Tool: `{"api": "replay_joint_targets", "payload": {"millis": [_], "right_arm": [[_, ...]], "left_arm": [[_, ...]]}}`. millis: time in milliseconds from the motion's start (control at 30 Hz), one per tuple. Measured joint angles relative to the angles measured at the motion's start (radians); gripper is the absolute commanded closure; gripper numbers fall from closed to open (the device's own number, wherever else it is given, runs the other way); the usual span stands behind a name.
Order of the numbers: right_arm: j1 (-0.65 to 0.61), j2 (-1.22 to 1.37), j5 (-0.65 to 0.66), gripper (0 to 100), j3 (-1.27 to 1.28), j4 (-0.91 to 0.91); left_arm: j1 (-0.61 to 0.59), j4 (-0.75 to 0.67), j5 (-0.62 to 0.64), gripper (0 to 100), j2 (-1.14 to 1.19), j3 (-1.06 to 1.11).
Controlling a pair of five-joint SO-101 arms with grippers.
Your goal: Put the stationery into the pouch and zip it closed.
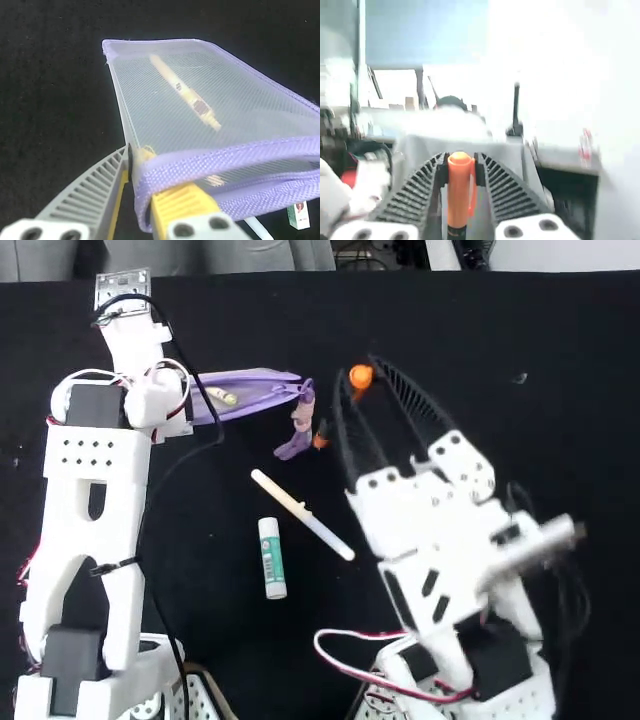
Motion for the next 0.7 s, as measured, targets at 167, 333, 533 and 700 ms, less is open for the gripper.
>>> {"api": "replay_joint_targets", "payload": {"millis": [167, 333, 533, 700], "right_arm": [[-0.055, -0.055, 0.0, 98.8, 0.199, -0.264], [-0.101, -0.043, 0.0, 98.8, 0.305, -0.482], [-0.118, 0.141, 0.0, 98.8, 0.318, -0.687], [-0.118, 0.351, 0.0, 98.8, 0.318, -0.87]], "left_arm": [[0.0, 0.0, 0.0, 97, 0.0, 0.0], [0.0, 0.0, 0.0, 97, 0.0, 0.0], [0.0, 0.0, 0.0, 97, 0.0, 0.0], [0.0, 0.0, 0.0, 97, 0.0, 0.0]]}}
